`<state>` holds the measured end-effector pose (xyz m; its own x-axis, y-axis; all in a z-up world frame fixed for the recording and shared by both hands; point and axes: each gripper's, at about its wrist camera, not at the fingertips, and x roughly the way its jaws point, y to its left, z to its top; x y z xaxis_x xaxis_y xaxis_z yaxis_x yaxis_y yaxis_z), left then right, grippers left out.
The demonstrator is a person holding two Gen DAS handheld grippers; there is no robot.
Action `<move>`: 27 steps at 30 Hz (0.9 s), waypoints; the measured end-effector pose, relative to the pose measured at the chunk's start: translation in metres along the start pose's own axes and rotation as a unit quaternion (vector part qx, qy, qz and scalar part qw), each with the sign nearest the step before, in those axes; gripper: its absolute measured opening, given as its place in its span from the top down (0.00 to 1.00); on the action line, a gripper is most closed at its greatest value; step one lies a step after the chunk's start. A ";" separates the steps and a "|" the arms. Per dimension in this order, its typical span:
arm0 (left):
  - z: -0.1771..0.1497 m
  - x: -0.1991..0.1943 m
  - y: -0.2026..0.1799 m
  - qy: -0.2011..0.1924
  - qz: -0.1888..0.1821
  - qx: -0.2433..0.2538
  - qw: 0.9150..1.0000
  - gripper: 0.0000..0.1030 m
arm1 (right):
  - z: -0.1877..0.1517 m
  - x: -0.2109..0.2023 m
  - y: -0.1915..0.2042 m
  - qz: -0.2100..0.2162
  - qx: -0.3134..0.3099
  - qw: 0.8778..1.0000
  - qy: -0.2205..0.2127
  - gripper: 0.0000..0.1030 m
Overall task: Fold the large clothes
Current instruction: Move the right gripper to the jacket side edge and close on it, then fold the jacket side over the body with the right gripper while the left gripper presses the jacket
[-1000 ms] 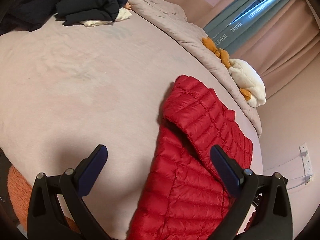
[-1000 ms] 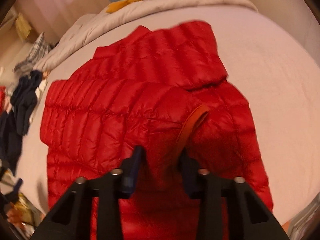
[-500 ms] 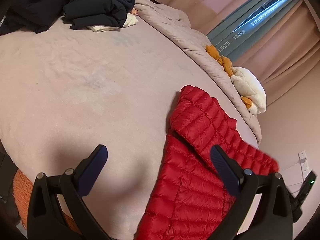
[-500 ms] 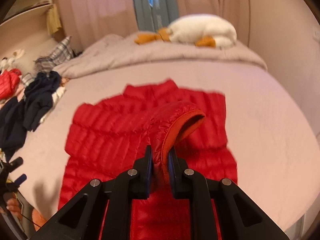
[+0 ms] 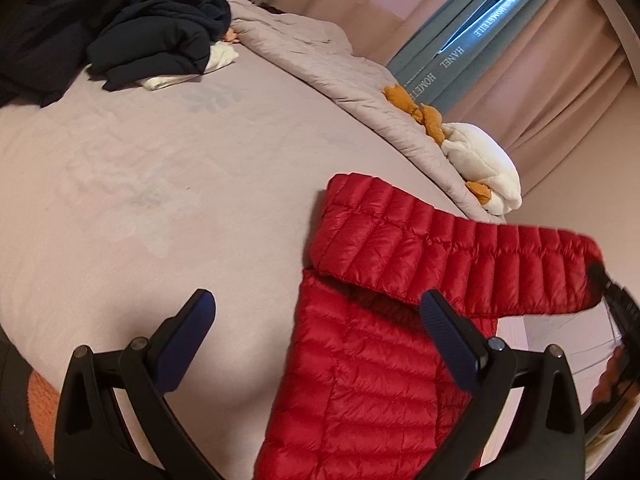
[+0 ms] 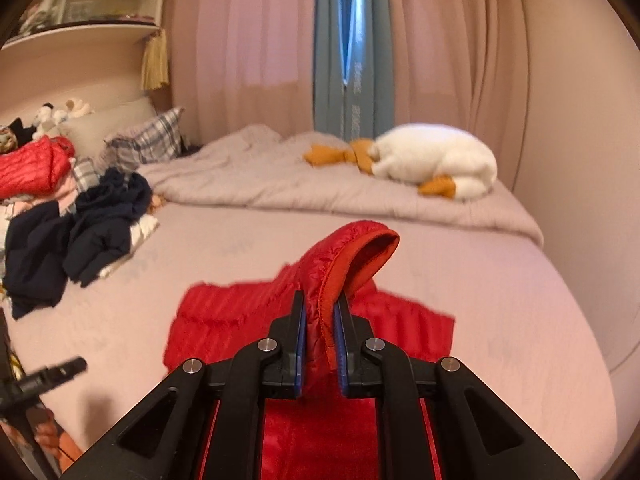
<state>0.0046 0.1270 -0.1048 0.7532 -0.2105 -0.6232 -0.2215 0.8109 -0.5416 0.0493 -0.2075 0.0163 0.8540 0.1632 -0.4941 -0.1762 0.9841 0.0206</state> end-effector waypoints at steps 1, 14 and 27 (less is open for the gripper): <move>0.002 0.001 -0.002 -0.002 -0.004 -0.004 1.000 0.00 | 0.007 0.000 0.002 0.001 -0.007 1.000 -0.006 0.88; 0.024 0.035 -0.041 0.008 -0.035 0.013 0.999 0.01 | 0.037 0.020 -0.005 -0.005 -0.032 0.999 -0.011 0.89; 0.043 0.106 -0.075 0.032 -0.027 0.046 0.998 0.09 | 0.033 0.040 -0.043 -0.019 -0.004 1.000 0.018 0.89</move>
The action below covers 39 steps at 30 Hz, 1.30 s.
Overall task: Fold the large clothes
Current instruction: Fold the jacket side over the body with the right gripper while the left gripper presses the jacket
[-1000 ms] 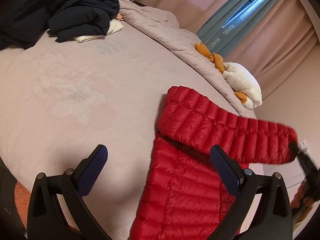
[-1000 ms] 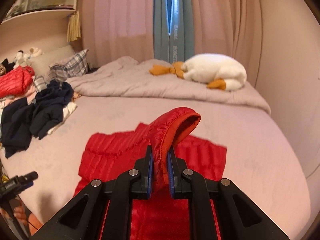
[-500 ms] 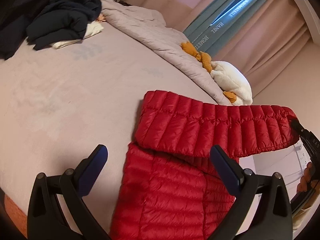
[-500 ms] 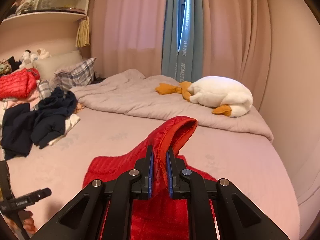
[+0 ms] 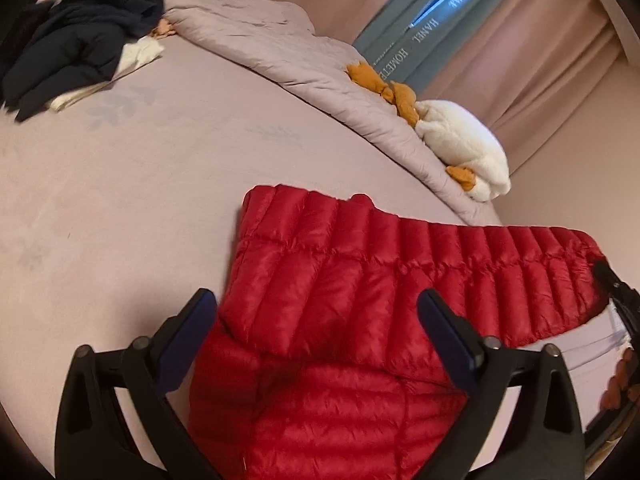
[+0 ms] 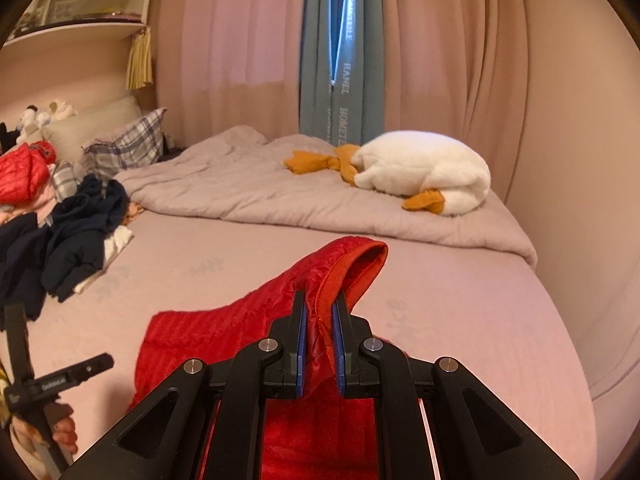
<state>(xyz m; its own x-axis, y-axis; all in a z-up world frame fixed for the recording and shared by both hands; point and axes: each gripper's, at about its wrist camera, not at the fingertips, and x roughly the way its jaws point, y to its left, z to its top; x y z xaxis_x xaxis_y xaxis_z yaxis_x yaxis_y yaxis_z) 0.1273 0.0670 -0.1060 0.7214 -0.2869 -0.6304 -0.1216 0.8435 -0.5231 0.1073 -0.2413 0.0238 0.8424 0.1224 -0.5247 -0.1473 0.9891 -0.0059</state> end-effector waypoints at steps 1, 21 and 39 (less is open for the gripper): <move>0.002 0.009 -0.002 0.006 0.004 0.009 1.000 0.15 | -0.001 0.001 -0.003 -0.002 0.003 1.000 0.003 0.89; -0.013 0.107 0.003 0.108 0.055 0.064 0.991 0.68 | -0.050 0.059 -0.062 -0.050 0.068 0.992 0.098 0.89; -0.014 0.118 0.001 0.115 0.070 0.062 0.989 0.68 | -0.115 0.104 -0.092 -0.068 0.125 0.972 0.189 0.89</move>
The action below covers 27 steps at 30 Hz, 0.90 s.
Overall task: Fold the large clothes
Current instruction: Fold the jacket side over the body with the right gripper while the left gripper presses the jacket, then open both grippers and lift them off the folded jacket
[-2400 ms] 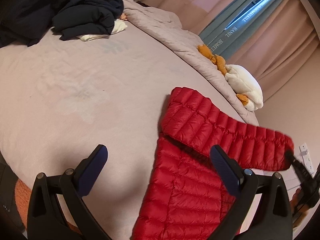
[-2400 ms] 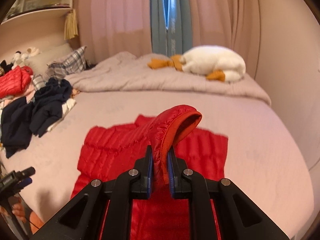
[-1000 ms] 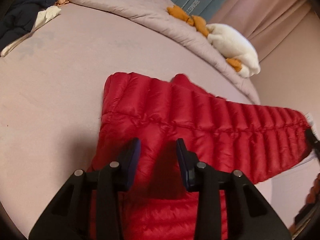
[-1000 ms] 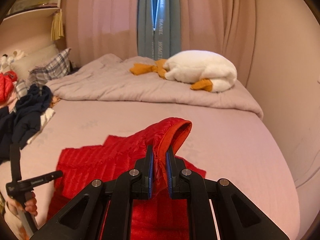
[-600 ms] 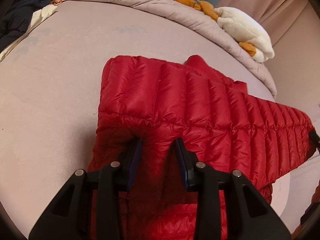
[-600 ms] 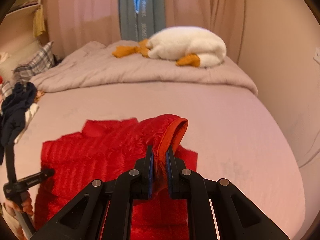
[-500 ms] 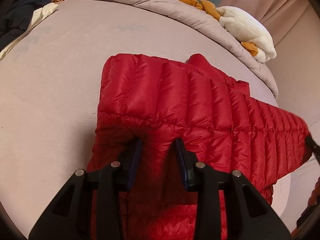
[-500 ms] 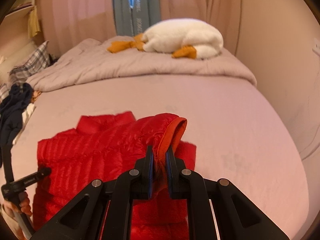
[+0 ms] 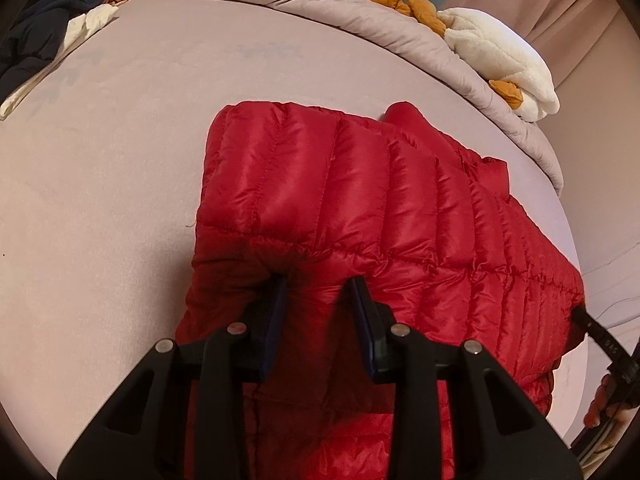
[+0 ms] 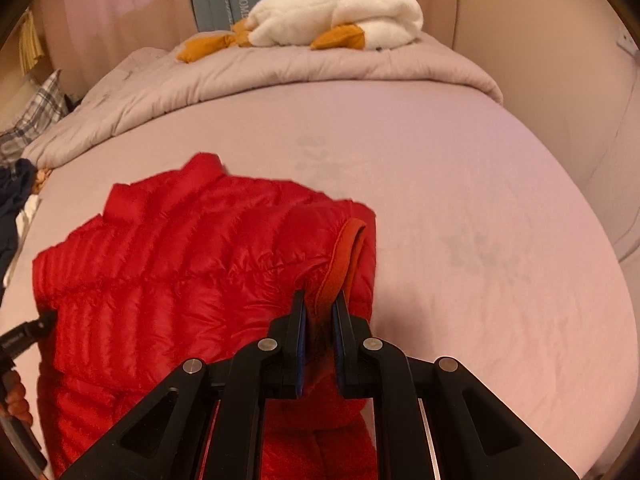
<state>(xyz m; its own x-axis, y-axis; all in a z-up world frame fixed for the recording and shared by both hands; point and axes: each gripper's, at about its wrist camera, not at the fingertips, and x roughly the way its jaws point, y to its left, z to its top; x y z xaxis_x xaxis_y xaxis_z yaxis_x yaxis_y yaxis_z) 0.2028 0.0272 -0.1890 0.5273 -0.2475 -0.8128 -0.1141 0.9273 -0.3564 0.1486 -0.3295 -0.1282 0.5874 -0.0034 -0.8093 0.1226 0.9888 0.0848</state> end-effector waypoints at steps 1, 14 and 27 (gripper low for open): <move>0.000 0.000 0.000 0.001 0.000 -0.001 1.000 0.68 | -0.001 0.002 -0.001 0.000 0.000 1.000 0.002 0.89; 0.002 0.004 0.003 0.004 -0.005 -0.004 1.000 0.68 | -0.012 0.032 -0.007 -0.003 0.015 0.999 0.030 0.89; -0.001 -0.004 0.001 -0.004 -0.007 -0.002 1.000 0.66 | -0.018 0.048 -0.013 -0.009 0.032 0.999 0.039 0.89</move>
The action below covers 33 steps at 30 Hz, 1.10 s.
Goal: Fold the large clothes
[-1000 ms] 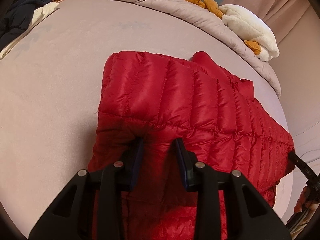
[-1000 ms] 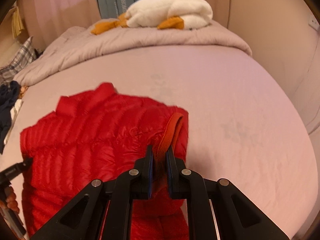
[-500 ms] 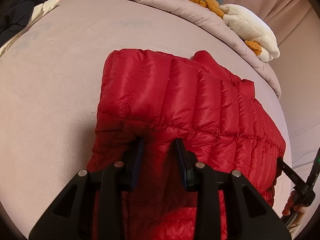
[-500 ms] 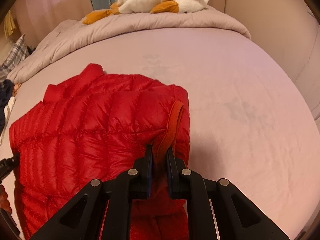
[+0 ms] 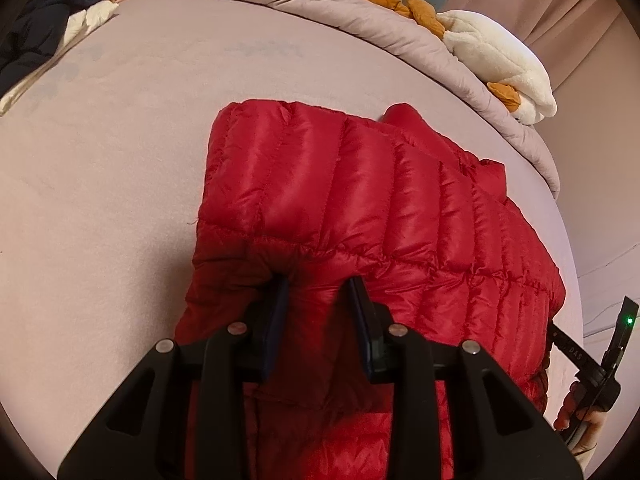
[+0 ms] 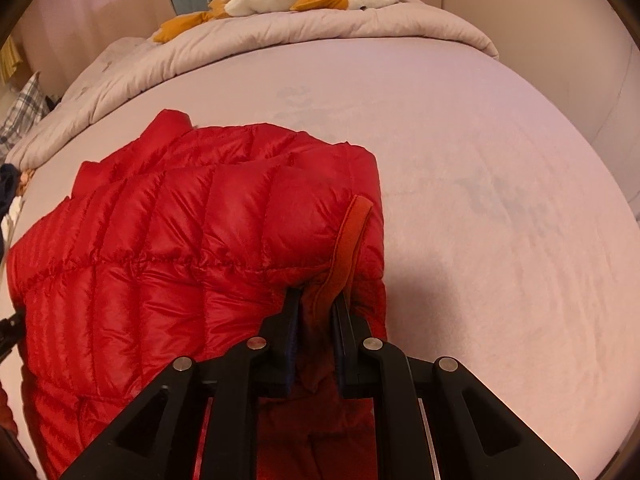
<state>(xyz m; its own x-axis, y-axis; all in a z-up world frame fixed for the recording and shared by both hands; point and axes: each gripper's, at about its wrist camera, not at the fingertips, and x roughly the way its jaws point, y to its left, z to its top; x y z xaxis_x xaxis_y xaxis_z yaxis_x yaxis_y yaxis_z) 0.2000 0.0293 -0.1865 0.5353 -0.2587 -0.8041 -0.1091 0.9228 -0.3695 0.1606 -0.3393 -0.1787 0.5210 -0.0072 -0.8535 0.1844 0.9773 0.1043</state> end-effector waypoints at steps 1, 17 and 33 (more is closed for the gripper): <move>-0.001 -0.005 -0.001 -0.002 -0.004 -0.002 1.000 0.57 | 0.000 -0.003 0.000 -0.002 0.001 1.000 -0.003 0.89; -0.028 -0.133 -0.027 -0.089 -0.059 0.019 0.994 0.00 | -0.018 -0.120 -0.004 0.004 -0.007 0.993 -0.119 0.18; -0.104 -0.231 -0.008 -0.137 -0.091 0.026 0.986 0.00 | -0.082 -0.238 0.017 0.058 -0.055 0.961 -0.265 0.02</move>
<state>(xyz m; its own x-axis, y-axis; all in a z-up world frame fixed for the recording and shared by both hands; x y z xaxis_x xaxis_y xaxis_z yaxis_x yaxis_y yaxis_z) -0.0099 0.0523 -0.0461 0.7494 -0.3405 -0.5679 0.0486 0.8836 -0.4656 -0.0282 -0.3040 -0.0155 0.8893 0.0260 -0.4565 0.0241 0.9943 0.1035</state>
